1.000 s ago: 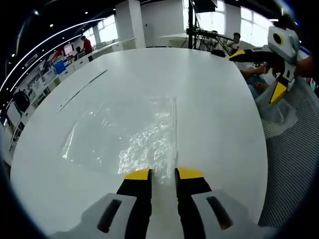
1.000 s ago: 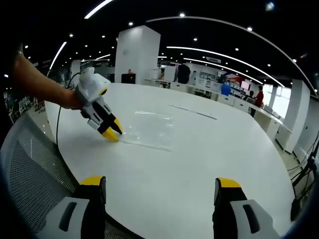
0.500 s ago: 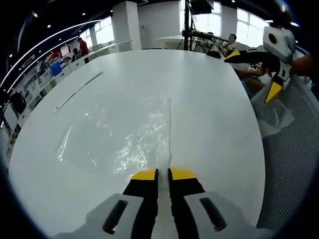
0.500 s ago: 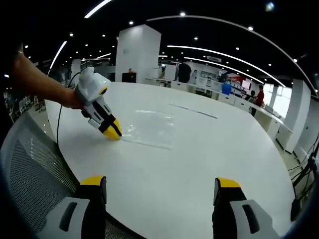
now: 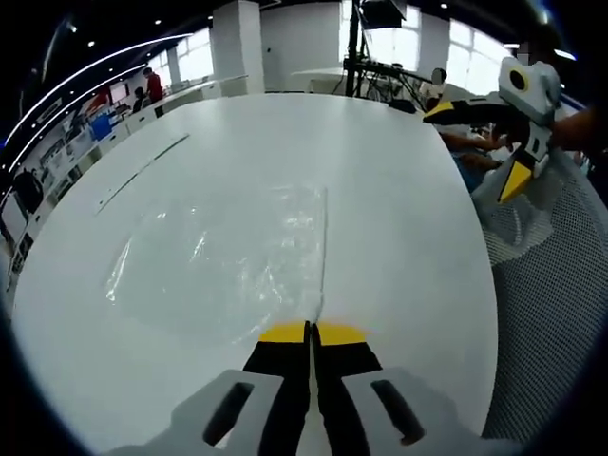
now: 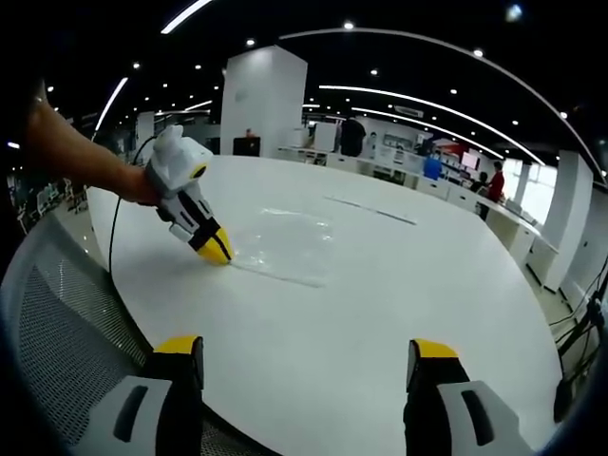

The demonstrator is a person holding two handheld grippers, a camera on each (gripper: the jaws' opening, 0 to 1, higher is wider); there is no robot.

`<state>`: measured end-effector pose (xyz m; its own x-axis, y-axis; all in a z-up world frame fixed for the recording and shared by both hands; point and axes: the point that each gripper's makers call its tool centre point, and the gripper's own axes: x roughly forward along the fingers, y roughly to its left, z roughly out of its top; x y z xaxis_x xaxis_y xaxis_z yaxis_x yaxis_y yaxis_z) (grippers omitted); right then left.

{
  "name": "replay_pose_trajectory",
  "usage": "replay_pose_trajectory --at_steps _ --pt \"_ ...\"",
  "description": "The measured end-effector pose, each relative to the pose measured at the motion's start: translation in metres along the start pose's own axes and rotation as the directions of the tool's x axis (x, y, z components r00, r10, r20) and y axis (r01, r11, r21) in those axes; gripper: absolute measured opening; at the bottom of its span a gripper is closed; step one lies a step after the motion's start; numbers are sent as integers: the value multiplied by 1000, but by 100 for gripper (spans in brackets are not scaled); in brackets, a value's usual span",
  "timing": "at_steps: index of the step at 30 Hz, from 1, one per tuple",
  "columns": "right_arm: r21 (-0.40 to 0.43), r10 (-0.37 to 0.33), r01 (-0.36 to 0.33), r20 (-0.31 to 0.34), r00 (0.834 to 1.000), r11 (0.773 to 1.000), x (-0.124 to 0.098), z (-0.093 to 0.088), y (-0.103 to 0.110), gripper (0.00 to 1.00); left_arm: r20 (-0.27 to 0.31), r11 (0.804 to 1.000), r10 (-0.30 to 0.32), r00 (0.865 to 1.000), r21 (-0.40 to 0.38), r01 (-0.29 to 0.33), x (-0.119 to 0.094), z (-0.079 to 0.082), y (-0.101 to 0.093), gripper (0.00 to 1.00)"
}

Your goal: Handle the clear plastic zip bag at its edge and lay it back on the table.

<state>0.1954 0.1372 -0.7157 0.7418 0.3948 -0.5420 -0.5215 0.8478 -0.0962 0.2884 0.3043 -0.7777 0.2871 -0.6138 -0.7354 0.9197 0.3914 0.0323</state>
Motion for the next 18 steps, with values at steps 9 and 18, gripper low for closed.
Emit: replay_pose_trajectory --at_steps 9,18 --pt "-1 11 -11 5 1000 1000 0 1 1 89 -11 999 17 1000 39 -17 -2 -1 0 0" --pt "-13 29 -29 12 999 999 1 3 5 90 -24 997 17 1000 75 -15 -4 -2 0 0"
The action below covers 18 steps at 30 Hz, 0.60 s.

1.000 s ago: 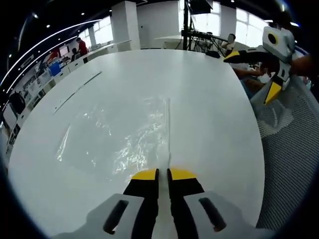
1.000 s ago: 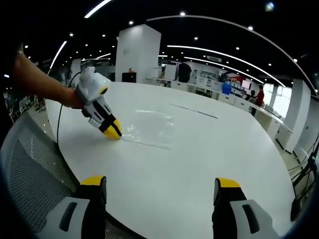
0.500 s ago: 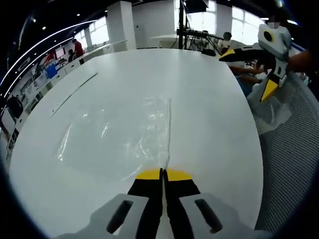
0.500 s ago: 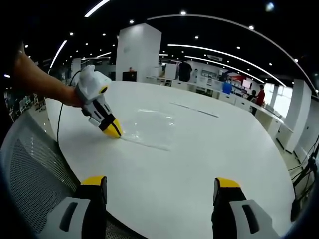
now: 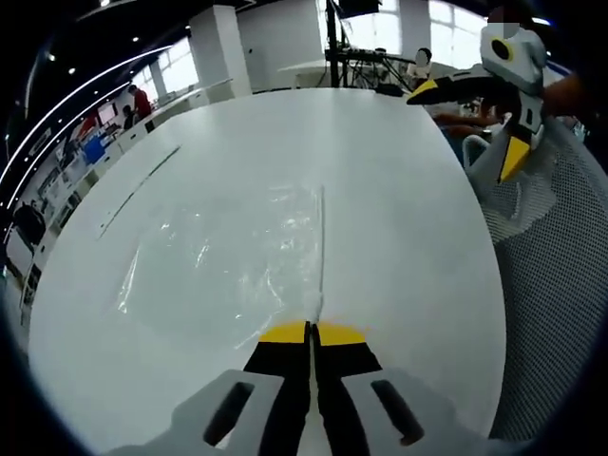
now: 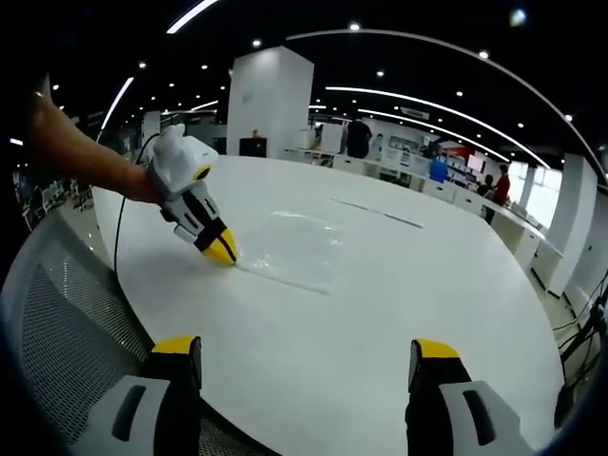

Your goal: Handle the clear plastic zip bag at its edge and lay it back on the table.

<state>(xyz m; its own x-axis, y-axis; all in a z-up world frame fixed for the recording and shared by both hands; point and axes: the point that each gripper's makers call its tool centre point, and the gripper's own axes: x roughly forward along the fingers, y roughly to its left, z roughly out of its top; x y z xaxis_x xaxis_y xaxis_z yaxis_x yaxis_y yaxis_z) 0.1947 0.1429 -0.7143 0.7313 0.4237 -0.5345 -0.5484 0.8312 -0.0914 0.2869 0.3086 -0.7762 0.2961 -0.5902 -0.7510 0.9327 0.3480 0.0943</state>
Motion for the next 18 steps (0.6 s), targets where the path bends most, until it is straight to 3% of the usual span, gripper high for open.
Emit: replay_pose_trajectory --at_steps 18 --pt "-44 15 -15 -9 1000 999 -1 4 6 91 -2 999 0 1000 40 0 -25 6 -17 0"
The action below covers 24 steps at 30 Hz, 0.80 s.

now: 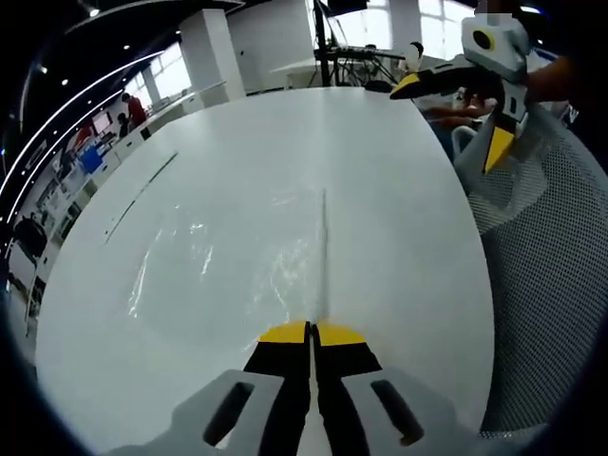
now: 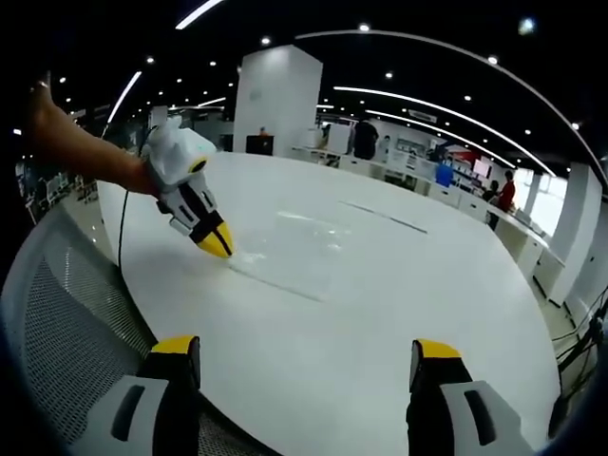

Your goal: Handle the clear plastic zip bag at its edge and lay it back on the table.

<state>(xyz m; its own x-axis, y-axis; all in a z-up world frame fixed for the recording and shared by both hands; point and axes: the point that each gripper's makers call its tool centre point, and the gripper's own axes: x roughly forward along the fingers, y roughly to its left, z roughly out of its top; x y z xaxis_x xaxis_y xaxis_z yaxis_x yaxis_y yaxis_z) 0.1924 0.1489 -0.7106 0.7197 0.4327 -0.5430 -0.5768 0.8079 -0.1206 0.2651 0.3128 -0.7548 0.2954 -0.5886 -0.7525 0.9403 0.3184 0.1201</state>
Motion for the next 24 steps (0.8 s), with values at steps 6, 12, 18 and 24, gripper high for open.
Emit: replay_pose_trajectory --at_steps 6,12,18,24 --pt "-36 18 -19 -22 1000 999 -1 0 3 91 8 1000 3 1000 30 -3 -7 4 -4 0" --pt "-36 46 -47 -27 999 998 1 6 6 88 -2 999 0 1000 53 0 -11 5 -7 0" --pt "-56 79 -80 -23 997 995 3 14 12 84 16 998 -5 1000 55 4 -18 9 -9 0" --pt "-84 111 -113 -30 993 990 7 19 18 78 28 998 -14 1000 65 13 -25 15 -13 0"
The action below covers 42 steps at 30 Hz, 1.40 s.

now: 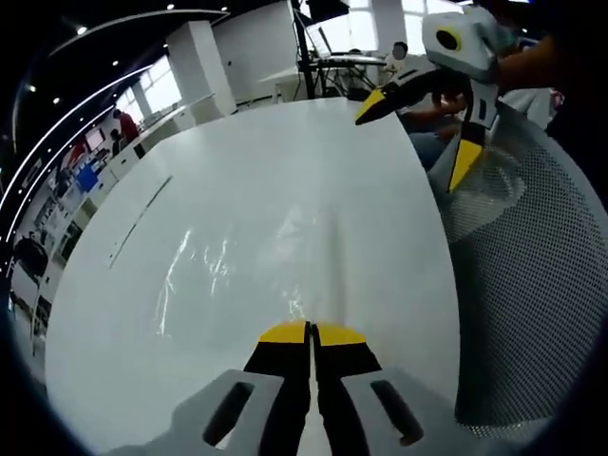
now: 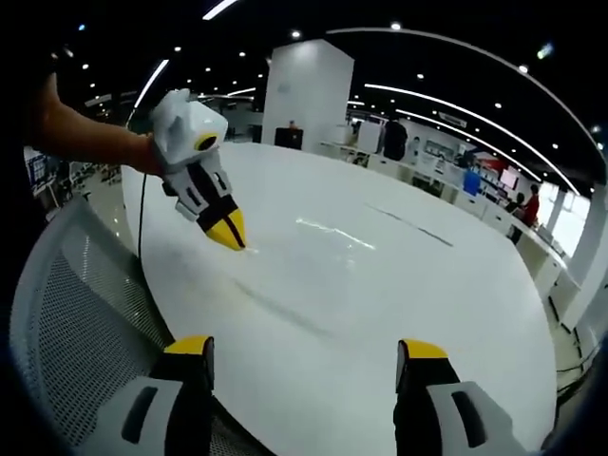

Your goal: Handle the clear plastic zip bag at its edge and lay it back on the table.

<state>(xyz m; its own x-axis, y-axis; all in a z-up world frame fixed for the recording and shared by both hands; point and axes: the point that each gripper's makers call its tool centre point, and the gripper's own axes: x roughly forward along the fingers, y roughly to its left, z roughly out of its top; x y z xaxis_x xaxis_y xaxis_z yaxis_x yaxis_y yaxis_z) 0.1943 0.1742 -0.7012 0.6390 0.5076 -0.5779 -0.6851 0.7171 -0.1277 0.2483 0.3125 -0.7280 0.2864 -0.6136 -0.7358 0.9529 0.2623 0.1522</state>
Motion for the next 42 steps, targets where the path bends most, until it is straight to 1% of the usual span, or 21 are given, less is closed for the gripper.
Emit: replay_pose_trajectory --at_steps 5,8,13,20,23,25,29,34,37,40,42 --pt "3 14 -15 23 1000 1000 2 10 0 78 8 1000 -6 1000 13 5 -5 5 -3 0" --pt "4 31 -31 33 999 999 5 16 3 74 12 1000 -8 1000 22 8 -8 9 -6 0" --pt "-51 49 -47 33 998 998 13 24 9 68 28 999 -11 1000 41 10 -13 16 -9 0" --pt "-106 74 -70 34 997 992 23 33 17 64 38 997 -24 999 71 21 -20 22 -14 0" --pt "-145 63 -58 28 998 988 26 35 16 61 36 996 -28 999 82 25 -23 23 -16 0" --pt "-151 63 -58 28 998 987 26 37 16 58 37 996 -31 999 86 27 -24 23 -17 0" --pt "-171 62 -57 26 998 984 29 40 15 54 36 995 -36 999 97 33 -28 27 -20 0" --pt "-203 61 -55 22 998 978 33 43 14 52 40 993 -43 998 114 39 -31 32 -24 0" --pt "-228 71 -68 6 997 971 36 43 18 45 44 992 -44 998 118 38 -33 33 -24 0" --pt "-262 81 -76 7 997 962 38 46 22 41 49 992 -44 998 119 38 -35 34 -25 0" --pt "-285 81 -77 2 997 955 39 46 23 37 52 991 -52 997 127 45 -36 35 -27 0"
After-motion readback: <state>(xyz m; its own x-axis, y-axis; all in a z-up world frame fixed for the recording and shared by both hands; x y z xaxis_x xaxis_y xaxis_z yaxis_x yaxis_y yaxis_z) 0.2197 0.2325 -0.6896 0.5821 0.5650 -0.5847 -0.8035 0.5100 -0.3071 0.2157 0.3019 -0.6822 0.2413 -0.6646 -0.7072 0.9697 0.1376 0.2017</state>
